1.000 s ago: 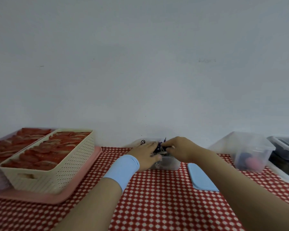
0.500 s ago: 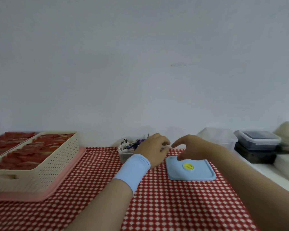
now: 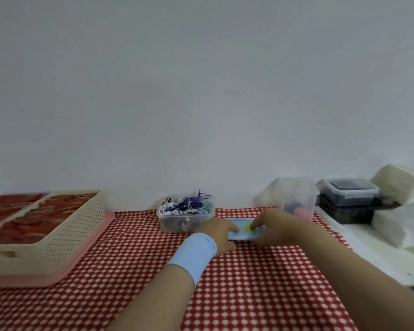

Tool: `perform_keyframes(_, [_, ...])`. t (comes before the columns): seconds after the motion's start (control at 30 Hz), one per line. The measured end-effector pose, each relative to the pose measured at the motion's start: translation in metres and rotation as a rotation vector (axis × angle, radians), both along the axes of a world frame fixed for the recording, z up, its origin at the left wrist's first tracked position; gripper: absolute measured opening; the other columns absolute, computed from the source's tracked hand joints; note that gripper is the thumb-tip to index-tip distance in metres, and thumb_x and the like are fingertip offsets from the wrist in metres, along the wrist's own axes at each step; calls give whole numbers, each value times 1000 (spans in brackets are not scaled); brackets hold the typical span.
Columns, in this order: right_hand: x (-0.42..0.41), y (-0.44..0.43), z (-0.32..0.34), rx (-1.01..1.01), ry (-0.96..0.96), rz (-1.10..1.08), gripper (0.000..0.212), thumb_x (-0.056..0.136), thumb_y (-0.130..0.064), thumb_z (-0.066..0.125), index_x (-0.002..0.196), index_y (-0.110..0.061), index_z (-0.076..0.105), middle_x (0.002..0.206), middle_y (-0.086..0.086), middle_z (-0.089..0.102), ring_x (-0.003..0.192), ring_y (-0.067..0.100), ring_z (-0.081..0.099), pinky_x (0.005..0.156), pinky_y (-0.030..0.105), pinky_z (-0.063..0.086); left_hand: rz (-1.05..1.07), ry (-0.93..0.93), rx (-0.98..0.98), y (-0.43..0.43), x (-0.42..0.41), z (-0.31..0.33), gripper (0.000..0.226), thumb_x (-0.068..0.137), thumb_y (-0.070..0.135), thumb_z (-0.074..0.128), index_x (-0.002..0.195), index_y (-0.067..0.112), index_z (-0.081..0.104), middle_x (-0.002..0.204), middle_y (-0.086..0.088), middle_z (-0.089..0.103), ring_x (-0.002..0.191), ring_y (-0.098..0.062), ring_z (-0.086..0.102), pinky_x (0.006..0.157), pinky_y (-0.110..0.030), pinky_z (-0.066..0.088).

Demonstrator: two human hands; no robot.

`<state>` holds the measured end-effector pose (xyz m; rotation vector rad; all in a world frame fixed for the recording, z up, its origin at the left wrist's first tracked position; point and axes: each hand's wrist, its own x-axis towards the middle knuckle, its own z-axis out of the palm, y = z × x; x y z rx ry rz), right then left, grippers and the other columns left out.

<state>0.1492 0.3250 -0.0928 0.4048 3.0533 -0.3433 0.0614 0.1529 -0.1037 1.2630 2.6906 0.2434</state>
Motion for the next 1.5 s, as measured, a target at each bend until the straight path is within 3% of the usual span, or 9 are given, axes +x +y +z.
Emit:
perform_keyframes(0.17, [6, -4, 23, -177, 317, -16, 22, 91, -33, 63, 106, -27, 77, 98, -9, 71, 93, 10, 65, 79, 23, 47, 42, 196, 230, -21, -3, 23, 25, 103, 38, 40, 104, 27, 63, 88, 3, 66, 83, -20, 61, 70, -32, 46])
perform_keyframes(0.37, [-4, -16, 43, -378, 548, -57, 9, 91, -36, 69, 91, -30, 75, 92, -12, 71, 89, 8, 64, 75, 27, 52, 145, 218, 538, -54, -20, 50, 20, 98, 45, 50, 107, 33, 63, 91, 5, 70, 86, -20, 63, 71, -30, 46])
perform_keyframes(0.5, [-12, -37, 54, -437, 544, 3, 30, 97, -47, 55, 107, -26, 74, 110, -6, 72, 101, 14, 64, 90, 36, 52, 195, 262, 684, -79, -29, 62, 18, 96, 38, 59, 105, 29, 72, 93, 5, 73, 84, -16, 64, 75, -27, 50])
perform_keyframes(0.6, [-26, -50, 59, -797, 528, -143, 53, 99, -56, 47, 132, -17, 61, 129, -2, 58, 115, 21, 57, 86, 41, 56, 202, 249, 808, -96, -37, 65, 16, 93, 26, 66, 105, 24, 77, 102, 7, 74, 88, -10, 64, 80, -12, 46])
perform_keyframes(0.67, [-36, -58, 60, -1027, 475, -243, 47, 102, -34, 56, 134, 0, 55, 124, 11, 57, 104, 30, 66, 75, 44, 62, 196, 221, 856, -104, -45, 64, 18, 90, 18, 70, 106, 20, 77, 111, 5, 73, 96, -7, 64, 85, -1, 39])
perform_keyframes(0.73, [-48, -64, 59, -1129, 469, -270, 46, 97, -3, 61, 138, 11, 48, 131, 20, 51, 94, 33, 68, 74, 42, 63, 200, 145, 861, -109, -55, 59, 23, 87, 9, 71, 108, 18, 77, 123, 0, 69, 111, -13, 63, 99, -8, 39])
perform_keyframes(1.03, [-95, -83, 24, -640, 414, -238, 57, 94, -8, 62, 148, -2, 45, 151, 15, 47, 135, 29, 48, 109, 30, 37, 323, -162, 692, -122, -89, 26, 60, 76, 13, 81, 132, 22, 62, 141, 0, 57, 121, -13, 59, 107, -26, 44])
perform_keyframes(1.3, [-117, -87, 3, -493, 329, -233, 53, 99, -19, 57, 149, -9, 45, 156, 11, 42, 141, 28, 42, 116, 32, 30, 319, -64, 613, -123, -103, 11, 37, 93, 19, 63, 130, 18, 63, 148, 0, 48, 128, -16, 51, 106, -17, 33])
perform_keyframes(1.5, [-124, -91, -2, -371, 268, -187, 48, 104, -24, 48, 150, -11, 44, 156, 12, 42, 141, 29, 42, 113, 30, 30, 427, -69, 652, -126, -108, 7, 30, 96, 34, 58, 117, 18, 72, 123, 0, 68, 108, -17, 62, 92, -25, 44])
